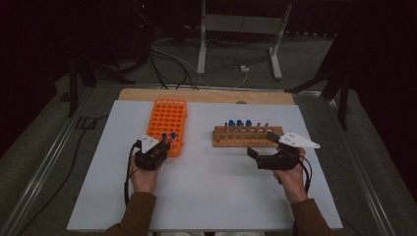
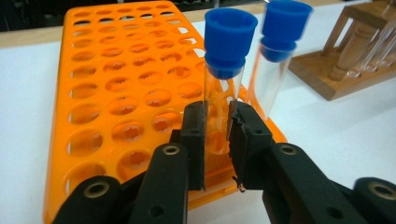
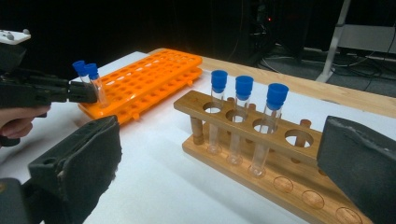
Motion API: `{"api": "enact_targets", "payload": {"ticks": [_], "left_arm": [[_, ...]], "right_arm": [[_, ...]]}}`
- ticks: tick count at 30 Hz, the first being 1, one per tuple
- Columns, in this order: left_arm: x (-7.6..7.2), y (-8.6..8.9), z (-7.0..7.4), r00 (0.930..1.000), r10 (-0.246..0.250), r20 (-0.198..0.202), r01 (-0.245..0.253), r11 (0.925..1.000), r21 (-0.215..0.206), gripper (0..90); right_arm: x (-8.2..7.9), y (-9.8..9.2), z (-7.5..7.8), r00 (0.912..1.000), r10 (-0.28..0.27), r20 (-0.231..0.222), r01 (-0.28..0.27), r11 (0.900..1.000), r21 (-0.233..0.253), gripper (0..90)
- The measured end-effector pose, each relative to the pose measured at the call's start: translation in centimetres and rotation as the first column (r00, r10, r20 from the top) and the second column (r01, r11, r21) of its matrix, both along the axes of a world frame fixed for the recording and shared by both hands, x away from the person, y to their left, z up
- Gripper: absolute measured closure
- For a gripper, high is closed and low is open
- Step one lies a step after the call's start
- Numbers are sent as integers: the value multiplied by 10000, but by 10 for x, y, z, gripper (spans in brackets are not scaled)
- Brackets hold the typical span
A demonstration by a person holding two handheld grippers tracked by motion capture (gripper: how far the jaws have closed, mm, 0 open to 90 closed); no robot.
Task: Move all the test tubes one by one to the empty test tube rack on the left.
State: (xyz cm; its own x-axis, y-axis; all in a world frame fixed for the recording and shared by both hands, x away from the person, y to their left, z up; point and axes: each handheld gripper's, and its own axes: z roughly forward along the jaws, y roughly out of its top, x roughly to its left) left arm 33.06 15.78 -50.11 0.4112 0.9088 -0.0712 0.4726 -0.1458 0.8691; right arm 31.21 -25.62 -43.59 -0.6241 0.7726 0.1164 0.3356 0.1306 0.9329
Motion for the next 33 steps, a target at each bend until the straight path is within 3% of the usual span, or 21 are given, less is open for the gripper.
{"api": "enact_targets", "payload": {"ticks": [4,8,11,17,23,26,30,33], "left_arm": [[-6,7,10,9998,-44,204,51,9994,-344,586],[-15,13,21,9986,-201,486,226,9985,-506,516],[-22,19,29,9970,-357,694,417,9953,-874,455],[-35,25,36,9935,-491,1022,584,9943,-894,341],[-42,30,34,9947,-244,996,349,9938,-1056,182],[-44,33,35,9945,-92,1047,204,9942,-1060,155],[-45,36,35,9956,-129,931,226,9943,-1038,37],[-46,37,36,9958,-74,912,166,9947,-1010,9]], "right_arm": [[0,-1,0,10000,-46,-15,46,10000,28,0],[0,0,0,10000,-46,13,46,10000,-1,0],[0,0,1,10000,-58,54,58,10000,-18,0],[3,0,6,9997,-164,156,164,9998,-55,0],[13,1,15,9990,-360,265,363,9993,-80,8],[22,4,18,9990,-415,135,418,9990,-180,51],[33,8,20,9986,-514,-114,510,9983,-298,83],[44,9,18,9962,-842,-210,832,9954,-470,144]]}}
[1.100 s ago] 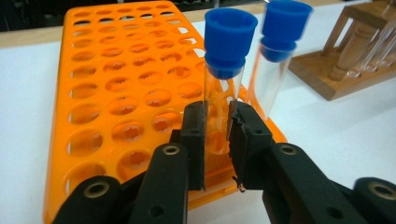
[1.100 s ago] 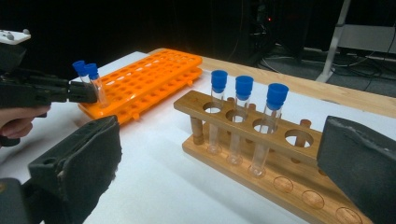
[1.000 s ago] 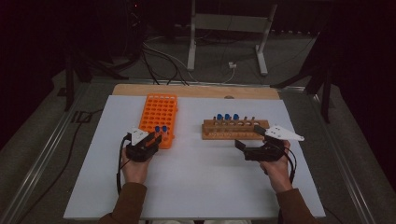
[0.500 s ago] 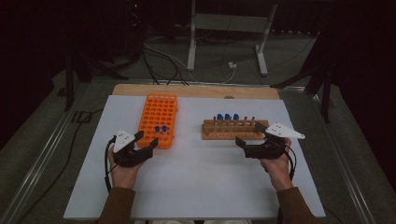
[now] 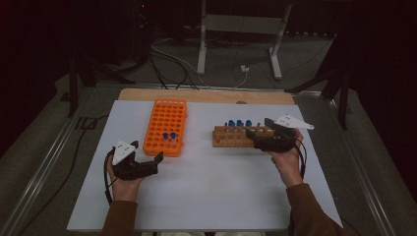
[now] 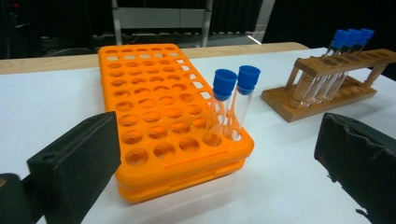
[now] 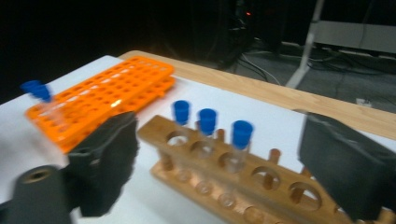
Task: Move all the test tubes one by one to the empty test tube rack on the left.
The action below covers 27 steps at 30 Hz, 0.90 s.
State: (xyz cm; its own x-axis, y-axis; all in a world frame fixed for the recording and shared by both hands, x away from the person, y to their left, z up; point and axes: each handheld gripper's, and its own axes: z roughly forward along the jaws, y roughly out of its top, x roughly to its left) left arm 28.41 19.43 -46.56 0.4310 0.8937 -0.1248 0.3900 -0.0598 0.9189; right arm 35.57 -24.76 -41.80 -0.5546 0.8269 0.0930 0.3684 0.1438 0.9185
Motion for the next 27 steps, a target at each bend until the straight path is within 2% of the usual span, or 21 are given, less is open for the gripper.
{"api": "enact_targets", "payload": {"ticks": [5,10,19,23,27], "left_arm": [[0,-1,0,10000,-21,86,22,10000,-29,9],[0,0,-3,10000,45,29,-45,10000,-53,9],[0,2,-3,9999,160,39,-160,9998,-132,9],[0,2,-4,9998,184,27,-183,9997,-134,10],[0,2,-4,9998,207,17,-207,9997,-104,10]], "right_arm": [[18,0,-9,9985,-396,-380,394,9992,-47,218],[27,4,-17,9971,-592,-476,583,9981,-213,440],[40,13,-33,9939,-607,-917,599,9981,-106,707],[42,16,-41,9921,-584,-1110,576,9983,-104,741],[41,17,-42,9929,-635,-1009,615,9978,-231,747]]}}
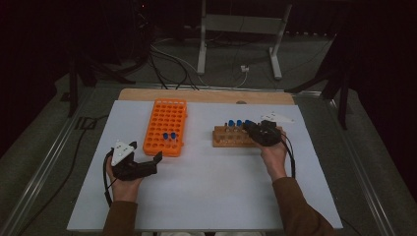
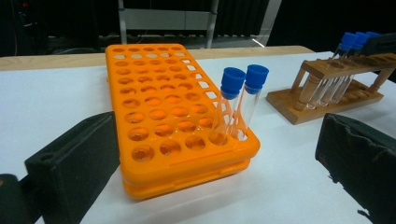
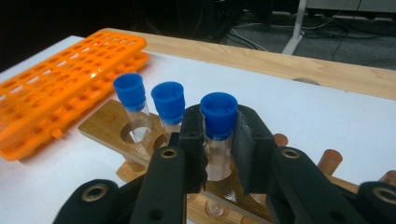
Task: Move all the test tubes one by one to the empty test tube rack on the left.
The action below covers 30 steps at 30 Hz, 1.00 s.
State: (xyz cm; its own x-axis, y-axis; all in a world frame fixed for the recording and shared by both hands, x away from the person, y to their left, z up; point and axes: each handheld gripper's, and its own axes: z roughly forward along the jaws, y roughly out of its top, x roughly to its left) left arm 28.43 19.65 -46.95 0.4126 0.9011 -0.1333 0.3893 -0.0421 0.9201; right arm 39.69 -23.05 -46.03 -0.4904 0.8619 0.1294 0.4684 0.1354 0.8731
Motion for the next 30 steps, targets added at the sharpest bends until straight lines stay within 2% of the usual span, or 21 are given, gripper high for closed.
{"api": "enact_targets", "payload": {"ticks": [6,9,14,30], "left_arm": [[0,-1,-1,10000,-9,-37,9,10000,81,10],[0,-1,-1,10000,9,-42,-9,10000,75,10],[0,-1,-1,10000,49,-35,-49,10000,42,10],[0,1,-2,9999,136,-71,-136,9999,-20,10]], "right_arm": [[-1,2,-1,9998,28,180,-22,9995,-329,757],[-2,3,-2,9997,14,232,-6,9994,-342,756],[0,4,-5,9999,16,139,-10,9991,-431,752],[-1,6,-9,9998,38,173,-33,9995,-318,748]]}}
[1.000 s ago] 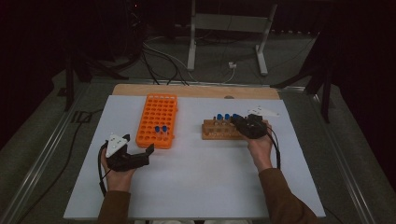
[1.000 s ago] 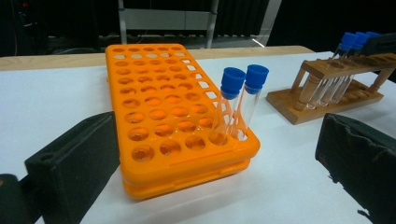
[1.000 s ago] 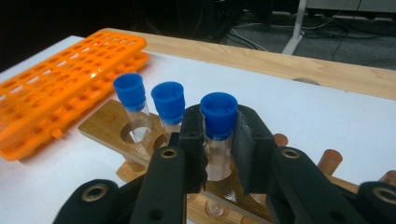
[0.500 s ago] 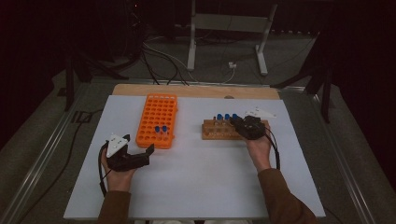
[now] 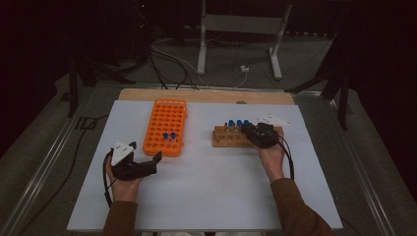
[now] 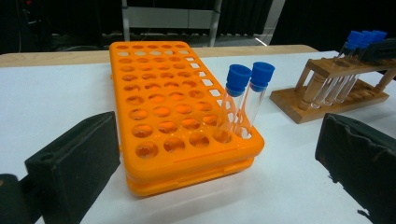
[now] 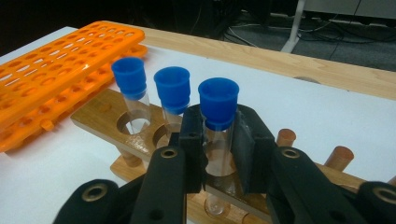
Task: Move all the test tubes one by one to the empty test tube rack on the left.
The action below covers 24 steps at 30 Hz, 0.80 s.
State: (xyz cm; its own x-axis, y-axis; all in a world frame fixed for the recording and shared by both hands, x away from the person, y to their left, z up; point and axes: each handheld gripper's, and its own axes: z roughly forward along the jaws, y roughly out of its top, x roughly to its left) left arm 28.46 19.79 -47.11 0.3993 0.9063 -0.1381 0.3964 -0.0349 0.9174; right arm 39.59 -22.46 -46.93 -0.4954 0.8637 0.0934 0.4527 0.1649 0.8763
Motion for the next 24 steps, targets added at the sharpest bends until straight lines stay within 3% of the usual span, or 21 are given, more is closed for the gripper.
{"api": "enact_targets", "payload": {"ticks": [11,24], "left_arm": [[0,1,-1,10000,-4,-13,4,10000,-43,10],[0,-1,-1,10000,-76,-26,76,10000,-11,10]], "right_arm": [[-4,-3,8,9997,-46,242,42,9999,159,764],[-11,-14,37,9967,-98,800,63,9990,438,764]]}}
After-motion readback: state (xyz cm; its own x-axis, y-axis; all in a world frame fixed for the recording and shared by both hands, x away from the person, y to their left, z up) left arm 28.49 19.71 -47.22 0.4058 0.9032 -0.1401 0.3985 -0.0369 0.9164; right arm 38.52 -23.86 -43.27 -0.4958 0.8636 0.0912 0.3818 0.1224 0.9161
